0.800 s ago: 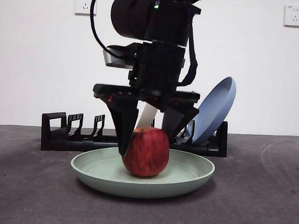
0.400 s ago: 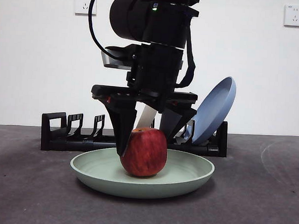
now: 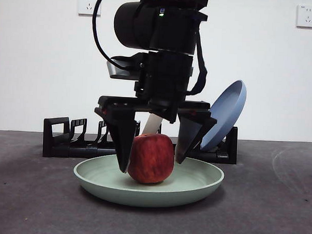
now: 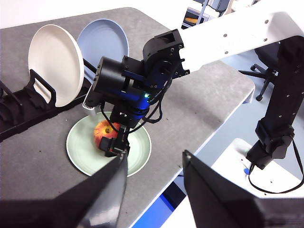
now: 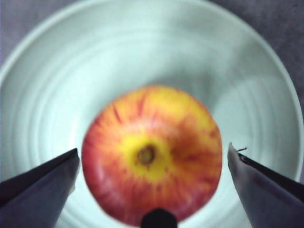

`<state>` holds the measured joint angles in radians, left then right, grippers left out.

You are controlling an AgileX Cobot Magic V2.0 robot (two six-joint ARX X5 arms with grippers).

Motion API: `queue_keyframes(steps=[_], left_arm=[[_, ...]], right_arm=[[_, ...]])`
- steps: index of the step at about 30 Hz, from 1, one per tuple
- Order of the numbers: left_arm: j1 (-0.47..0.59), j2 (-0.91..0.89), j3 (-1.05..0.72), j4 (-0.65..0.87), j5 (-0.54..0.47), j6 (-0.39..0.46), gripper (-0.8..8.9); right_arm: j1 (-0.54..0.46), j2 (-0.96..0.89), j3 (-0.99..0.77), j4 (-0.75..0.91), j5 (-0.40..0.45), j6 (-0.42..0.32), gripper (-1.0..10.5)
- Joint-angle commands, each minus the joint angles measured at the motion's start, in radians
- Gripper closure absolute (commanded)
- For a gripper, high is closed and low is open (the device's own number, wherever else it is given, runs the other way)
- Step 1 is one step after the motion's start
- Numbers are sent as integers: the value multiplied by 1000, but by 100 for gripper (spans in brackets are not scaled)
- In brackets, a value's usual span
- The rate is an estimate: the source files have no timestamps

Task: Take the green plate from the plate rack,put the plate on the table,take the apple from the table,put the apple in the plate

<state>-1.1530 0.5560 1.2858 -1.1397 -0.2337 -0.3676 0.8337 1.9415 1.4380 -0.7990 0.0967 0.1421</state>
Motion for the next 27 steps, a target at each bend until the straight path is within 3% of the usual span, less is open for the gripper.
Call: queue_keyframes(steps=[1, 10, 15, 18, 27], left_arm=[[2, -2, -5, 3, -3, -3, 620], [2, -2, -5, 3, -3, -3, 621], [2, 0, -5, 4, -50, -7, 621], [2, 7, -5, 4, -95, -11, 621], [2, 82, -5, 15, -165, -19, 621]], right_arm=[[2, 10, 52, -34, -3, 4, 348], [2, 0, 370, -358, -3, -60, 352], [3, -79, 523, -442, -2, -94, 359], [3, -178, 538, -450, -3, -103, 420], [4, -499, 500, -579, -3, -109, 420]])
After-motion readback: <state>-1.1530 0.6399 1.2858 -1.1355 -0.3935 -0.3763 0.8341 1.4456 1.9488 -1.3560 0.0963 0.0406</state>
